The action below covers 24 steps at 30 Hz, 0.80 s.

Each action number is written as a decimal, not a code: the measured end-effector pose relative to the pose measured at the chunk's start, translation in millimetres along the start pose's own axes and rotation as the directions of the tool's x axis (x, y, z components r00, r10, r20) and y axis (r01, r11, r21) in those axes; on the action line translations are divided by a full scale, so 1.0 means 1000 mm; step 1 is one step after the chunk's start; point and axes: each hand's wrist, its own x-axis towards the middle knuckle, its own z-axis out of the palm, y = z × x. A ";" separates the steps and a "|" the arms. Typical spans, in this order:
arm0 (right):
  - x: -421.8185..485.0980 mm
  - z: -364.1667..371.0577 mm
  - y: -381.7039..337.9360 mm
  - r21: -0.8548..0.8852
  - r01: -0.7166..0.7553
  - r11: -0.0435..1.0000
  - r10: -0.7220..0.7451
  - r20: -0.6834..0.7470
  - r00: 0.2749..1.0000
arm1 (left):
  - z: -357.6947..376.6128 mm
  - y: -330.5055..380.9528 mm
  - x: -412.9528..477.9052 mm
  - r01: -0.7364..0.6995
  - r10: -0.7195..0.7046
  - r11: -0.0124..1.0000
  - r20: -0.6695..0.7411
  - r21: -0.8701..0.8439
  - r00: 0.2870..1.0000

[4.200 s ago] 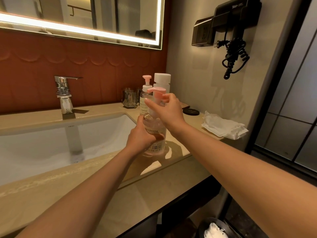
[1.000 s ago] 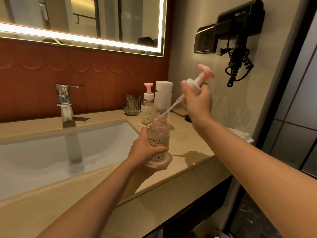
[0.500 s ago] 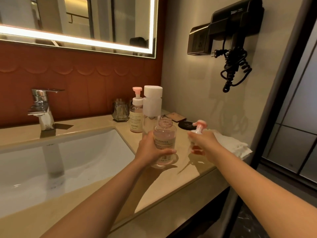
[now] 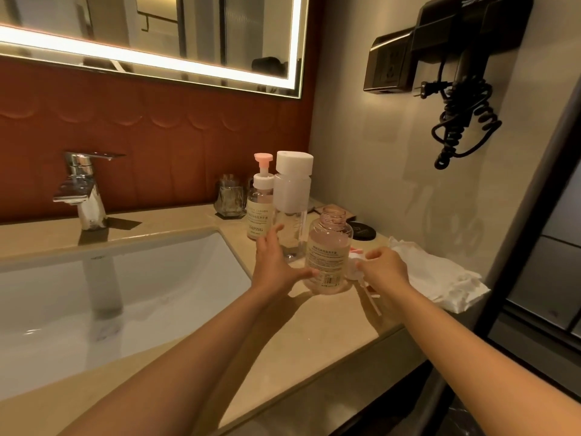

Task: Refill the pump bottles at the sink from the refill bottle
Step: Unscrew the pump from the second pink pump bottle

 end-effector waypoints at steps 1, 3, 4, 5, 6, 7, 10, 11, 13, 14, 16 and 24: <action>-0.005 0.001 -0.001 0.002 0.062 0.998 -0.062 -0.076 0.995 | -0.008 -0.002 0.002 0.047 -0.044 0.995 0.044 -0.088 0.998; -0.023 0.003 -0.004 0.025 0.223 0.974 -0.214 -0.192 0.958 | -0.024 -0.007 0.007 0.125 -0.105 0.974 0.112 -0.190 0.988; -0.032 0.006 -0.006 0.062 0.304 0.951 -0.287 -0.193 0.938 | -0.031 -0.011 0.010 0.148 -0.129 0.968 0.104 -0.204 0.986; -0.043 0.009 -0.010 0.116 0.372 0.921 -0.353 -0.157 0.923 | -0.038 -0.014 0.015 0.163 -0.149 0.963 0.079 -0.213 0.986; -0.052 0.014 -0.015 0.179 0.411 0.894 -0.399 -0.097 0.912 | -0.044 -0.018 0.019 0.178 -0.170 0.959 0.054 -0.221 0.984; -0.059 0.020 -0.022 0.233 0.418 0.878 -0.425 -0.025 0.905 | -0.050 -0.021 0.023 0.192 -0.189 0.955 0.037 -0.227 0.981; -0.065 0.048 -0.042 0.231 0.372 0.899 -0.413 0.164 0.896 | -0.063 -0.029 0.036 0.207 -0.217 0.953 -0.018 -0.223 0.976; -0.062 0.060 -0.047 0.218 0.344 0.913 -0.388 0.209 0.898 | -0.066 -0.031 0.040 0.205 -0.219 0.953 -0.041 -0.223 0.975; -0.057 0.082 -0.053 0.217 0.278 0.936 -0.331 0.262 0.907 | -0.072 -0.033 0.048 0.211 -0.230 0.952 -0.064 -0.221 0.971; -0.053 0.091 -0.055 0.230 0.245 0.942 -0.305 0.282 0.909 | -0.075 -0.034 0.051 0.216 -0.235 0.952 -0.069 -0.219 0.969; -0.044 0.104 -0.061 0.276 0.186 0.943 -0.272 0.314 0.910 | -0.077 -0.037 0.059 0.206 -0.226 0.955 -0.071 -0.214 0.972; -0.013 0.133 -0.069 0.310 0.183 0.933 -0.263 0.242 0.934 | -0.071 -0.040 0.099 0.172 -0.180 0.961 -0.017 -0.218 0.984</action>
